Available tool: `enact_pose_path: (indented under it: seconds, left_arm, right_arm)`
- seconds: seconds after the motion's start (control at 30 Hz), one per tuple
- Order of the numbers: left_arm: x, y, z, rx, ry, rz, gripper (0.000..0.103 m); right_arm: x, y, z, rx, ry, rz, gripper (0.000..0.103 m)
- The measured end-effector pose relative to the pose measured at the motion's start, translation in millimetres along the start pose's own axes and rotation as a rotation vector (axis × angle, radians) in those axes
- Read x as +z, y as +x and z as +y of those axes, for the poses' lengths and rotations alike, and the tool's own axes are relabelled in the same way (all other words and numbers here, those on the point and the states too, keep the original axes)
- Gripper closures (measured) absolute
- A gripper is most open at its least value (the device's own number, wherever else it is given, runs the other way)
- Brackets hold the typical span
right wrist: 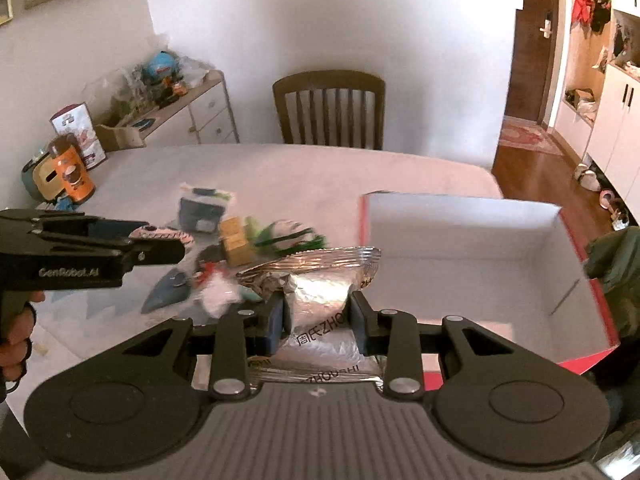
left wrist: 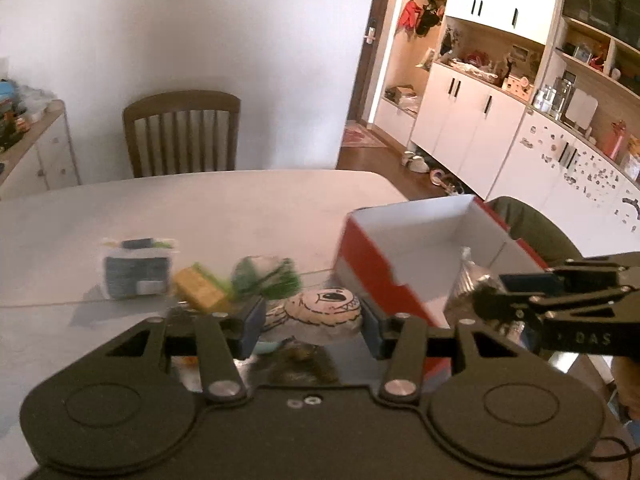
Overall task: Organize objects
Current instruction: 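Carry the foil packet and plush toy with both tools over the red shoebox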
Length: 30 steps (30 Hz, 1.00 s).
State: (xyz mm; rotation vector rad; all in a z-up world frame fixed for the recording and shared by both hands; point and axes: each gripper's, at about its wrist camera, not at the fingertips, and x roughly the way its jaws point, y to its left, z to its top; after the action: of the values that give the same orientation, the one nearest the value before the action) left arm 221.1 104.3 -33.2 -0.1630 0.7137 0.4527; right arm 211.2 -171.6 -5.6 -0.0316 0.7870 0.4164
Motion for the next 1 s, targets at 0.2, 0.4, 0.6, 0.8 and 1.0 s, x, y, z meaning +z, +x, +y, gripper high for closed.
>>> enact_pose_path:
  seconds: [0.2, 0.4, 0.6, 0.8, 1.0]
  left_arm:
    - [10.9, 27.2, -48.2, -0.009, 0.005, 0.019, 0.053]
    - [26.3, 58.2, -85.5, -0.019, 0.005, 0.031, 0.053]
    - [45.8, 96.7, -108.5, -0.006, 0.000, 0.065, 0.053]
    - [58.7, 137.4, -120.5, 0.013, -0.010, 0.107, 0.053]
    - [69.2, 178.2, -125.8, 0.027, -0.026, 0.174, 0.053]
  right_arm:
    - [6.7, 0.8, -50.8, -0.007, 0.012, 0.011, 0.069]
    - [9.0, 6.2, -91.7, -0.034, 0.019, 0.017, 0.069]
    - [10.9, 20.6, -128.0, -0.069, 0.038, 0.030, 0.069]
    - [16.5, 42.6, -153.2, -0.079, 0.026, 0.046, 0.069]
    - [16.3, 68.3, -164.3, -0.095, -0.004, 0.081, 0.069]
